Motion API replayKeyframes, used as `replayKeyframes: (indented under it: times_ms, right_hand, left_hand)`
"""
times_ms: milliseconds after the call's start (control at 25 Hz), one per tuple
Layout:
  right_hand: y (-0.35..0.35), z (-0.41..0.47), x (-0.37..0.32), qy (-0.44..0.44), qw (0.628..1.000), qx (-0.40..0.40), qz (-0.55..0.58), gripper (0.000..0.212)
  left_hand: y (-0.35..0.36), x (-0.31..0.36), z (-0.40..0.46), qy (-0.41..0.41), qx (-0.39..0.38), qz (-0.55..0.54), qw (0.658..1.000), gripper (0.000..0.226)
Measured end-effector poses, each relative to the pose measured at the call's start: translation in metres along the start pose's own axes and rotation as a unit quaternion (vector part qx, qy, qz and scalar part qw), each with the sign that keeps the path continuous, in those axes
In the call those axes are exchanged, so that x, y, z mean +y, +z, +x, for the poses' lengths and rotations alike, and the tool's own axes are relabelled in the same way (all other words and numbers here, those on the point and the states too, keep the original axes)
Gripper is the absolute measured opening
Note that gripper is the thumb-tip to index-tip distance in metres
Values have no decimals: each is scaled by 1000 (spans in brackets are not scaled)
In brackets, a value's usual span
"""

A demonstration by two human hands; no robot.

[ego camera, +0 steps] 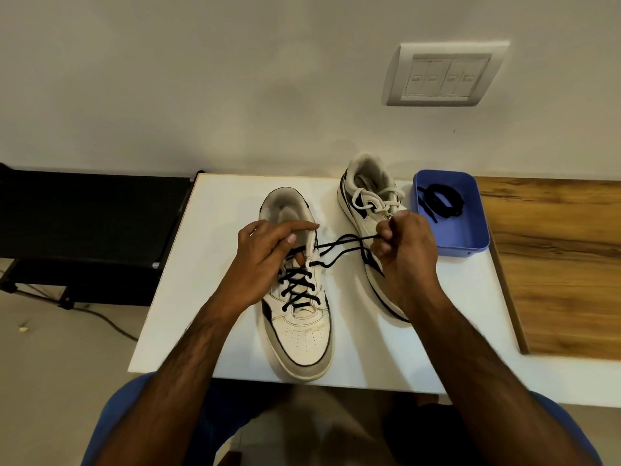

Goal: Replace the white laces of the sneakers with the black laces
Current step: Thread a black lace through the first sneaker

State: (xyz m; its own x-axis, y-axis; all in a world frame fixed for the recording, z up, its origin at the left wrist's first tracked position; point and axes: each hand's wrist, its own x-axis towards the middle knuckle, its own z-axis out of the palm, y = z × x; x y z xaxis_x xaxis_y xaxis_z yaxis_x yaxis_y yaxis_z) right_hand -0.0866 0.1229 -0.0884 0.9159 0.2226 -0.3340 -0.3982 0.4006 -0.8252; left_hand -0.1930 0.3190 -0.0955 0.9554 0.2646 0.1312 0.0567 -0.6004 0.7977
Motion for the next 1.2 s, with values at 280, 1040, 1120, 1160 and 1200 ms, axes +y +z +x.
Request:
replayKeyframes:
  times_ms: [280,1040,1120,1160,1200]
  right_hand:
    - [13,-8,22,-192,782,-208,-555,18]
    - [10,-17,-9,-143,803,-224,-533,31]
    - [11,-14,-21,-161,827,-195,-501,31]
    - [10,-12,-24,-171,837,-182,-487,31]
    - [9,-11,-26,-172,845,-174,-476,31]
  left_hand:
    - [0,-7,0,1,-11,8,1000,37]
    - [-12,-11,-7,70,-58,91,992,30]
    - [-14,-7,-9,95,-68,114,987,30]
    - [-14,-7,-10,103,-75,121,985,30]
    - [-14,-7,-11,109,-79,124,983,30]
